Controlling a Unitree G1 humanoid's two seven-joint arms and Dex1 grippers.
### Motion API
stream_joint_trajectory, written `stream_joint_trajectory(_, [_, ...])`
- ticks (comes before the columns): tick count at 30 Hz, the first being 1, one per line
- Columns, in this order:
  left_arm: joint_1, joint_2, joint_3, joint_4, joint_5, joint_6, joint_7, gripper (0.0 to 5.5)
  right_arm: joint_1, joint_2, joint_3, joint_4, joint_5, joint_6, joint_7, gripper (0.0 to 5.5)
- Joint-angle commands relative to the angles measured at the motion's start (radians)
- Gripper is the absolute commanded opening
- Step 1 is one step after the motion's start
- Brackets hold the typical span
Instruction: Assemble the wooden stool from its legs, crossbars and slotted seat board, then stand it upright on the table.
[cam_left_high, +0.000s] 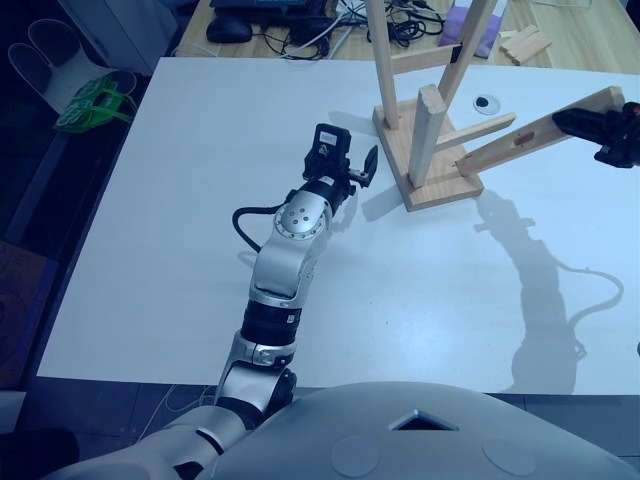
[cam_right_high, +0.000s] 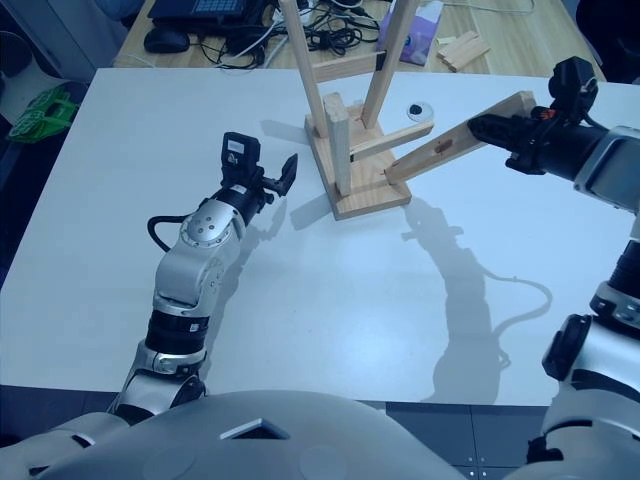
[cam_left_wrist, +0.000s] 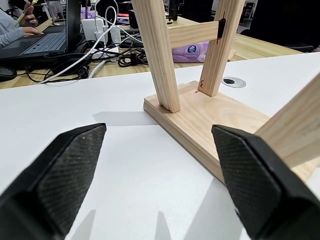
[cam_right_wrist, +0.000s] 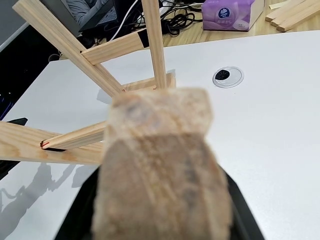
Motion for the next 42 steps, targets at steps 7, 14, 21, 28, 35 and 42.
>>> stream_joint_trajectory(7, [0.030,-0.014,0.007,0.043,0.021,-0.046,0.021,3.91,-0.059,-0.059,0.006,-0.075,0.020,0.220,0.040,1.02])
stream_joint_trajectory(14, [0.044,-0.035,0.005,0.065,0.025,-0.079,0.050,3.91,-0.131,-0.083,0.062,-0.051,0.011,0.283,0.073,1.02])
stream_joint_trajectory(21, [0.050,-0.054,0.007,0.078,0.028,-0.096,0.064,3.91,-0.065,-0.099,0.125,-0.057,0.013,0.288,0.076,1.02])
stream_joint_trajectory(28, [0.063,-0.065,-0.001,0.081,0.029,-0.101,0.074,3.91,-0.047,-0.058,0.127,-0.109,0.059,0.288,-0.022,1.02])
stream_joint_trajectory(35, [0.055,-0.064,-0.001,0.088,0.028,-0.100,0.074,3.91,-0.050,-0.027,0.137,-0.114,0.083,0.288,-0.087,1.02])
stream_joint_trajectory(42, [0.046,-0.061,-0.005,0.085,0.027,-0.096,0.066,3.91,-0.139,0.059,0.138,-0.008,0.012,0.287,-0.097,1.02])
